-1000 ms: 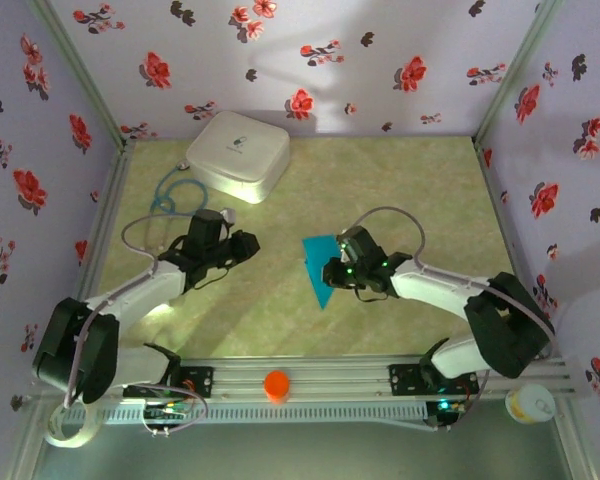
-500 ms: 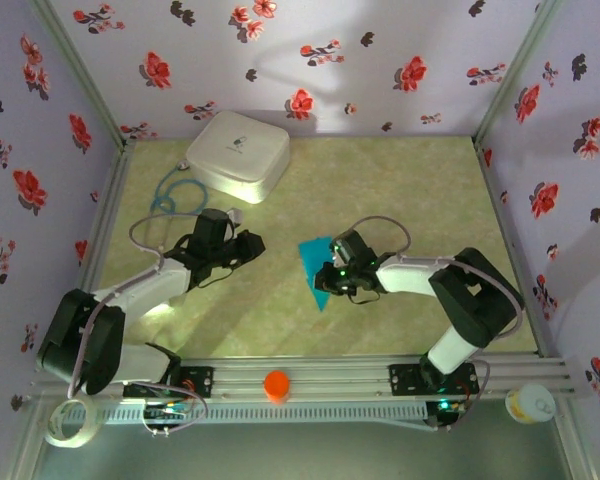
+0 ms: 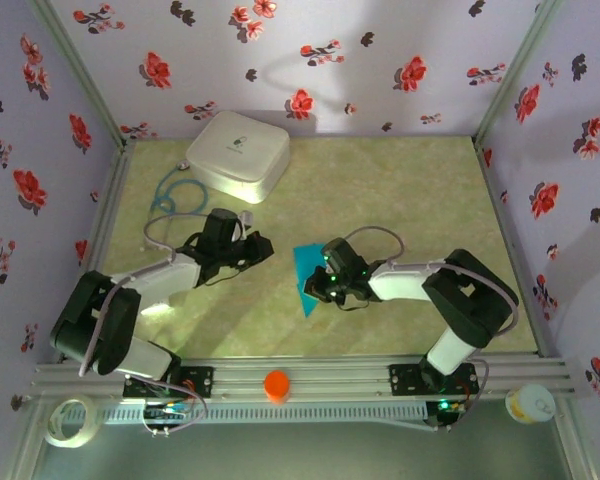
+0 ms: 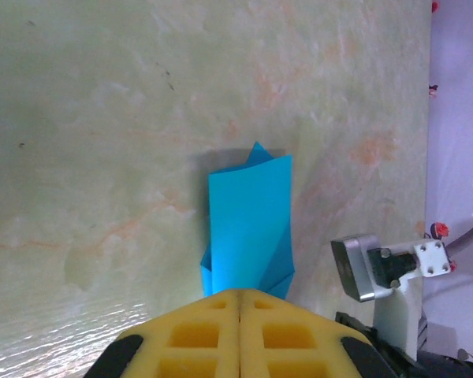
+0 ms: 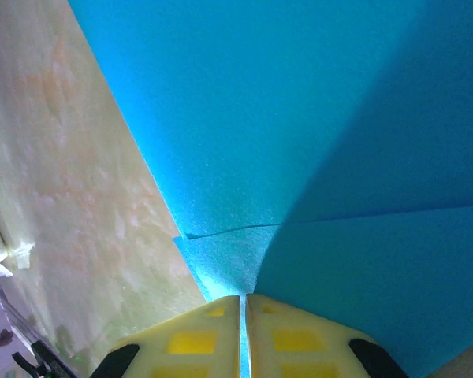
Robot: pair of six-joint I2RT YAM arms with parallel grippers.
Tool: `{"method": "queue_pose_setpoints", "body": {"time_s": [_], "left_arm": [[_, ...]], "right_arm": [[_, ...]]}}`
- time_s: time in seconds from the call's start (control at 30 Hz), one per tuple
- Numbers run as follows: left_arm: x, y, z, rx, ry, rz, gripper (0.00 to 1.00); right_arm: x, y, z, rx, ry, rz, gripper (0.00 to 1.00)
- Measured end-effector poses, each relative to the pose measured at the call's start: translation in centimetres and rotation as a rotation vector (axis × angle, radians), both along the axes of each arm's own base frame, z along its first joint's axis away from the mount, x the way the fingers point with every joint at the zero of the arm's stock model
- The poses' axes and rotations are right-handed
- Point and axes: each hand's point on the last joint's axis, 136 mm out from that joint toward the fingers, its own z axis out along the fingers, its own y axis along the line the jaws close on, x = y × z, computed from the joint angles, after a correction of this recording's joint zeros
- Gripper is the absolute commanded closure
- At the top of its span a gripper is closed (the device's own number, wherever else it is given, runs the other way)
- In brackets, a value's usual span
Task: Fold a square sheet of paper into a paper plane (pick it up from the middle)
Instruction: Move the paper to the center of the table.
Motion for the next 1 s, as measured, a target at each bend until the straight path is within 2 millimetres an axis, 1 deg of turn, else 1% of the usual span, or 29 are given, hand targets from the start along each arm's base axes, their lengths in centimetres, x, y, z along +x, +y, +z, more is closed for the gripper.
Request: {"method": "queue_pose_setpoints", "body": {"time_s": [0.2,0.43,0.7,0.9,1.0], "left_arm": [[0.0,-0.4,0.4,-0.018,-0.004,-0.012,0.94],[0.2,-0.7,0.4,-0.024,-0.001,-0.018,0.95],[-0.1,-1.2,-0.2,-0.022,0.018,-0.038,0.95],[-0.2,-2.2,-0.3,-0.026,0.025,-0.061,0.95],[-0.2,-2.8,-0.3,-0.032,0.03,-0.077,0.96]], "right_arm": [[0.1,0.0,0.0,0.0,0.018,-0.043,0.88],[0.2,0.0,0.0,0.001,0.017,-0.047,0.87],[0.2,0.1,0.1,0.01,0.006,-0.048,0.84],[0.2,-0.4,1.1,0.026,-0.028,-0.059,0.81],[0.5,-1.3,2.0,0.041,-0.057,-0.085,0.79]]}}
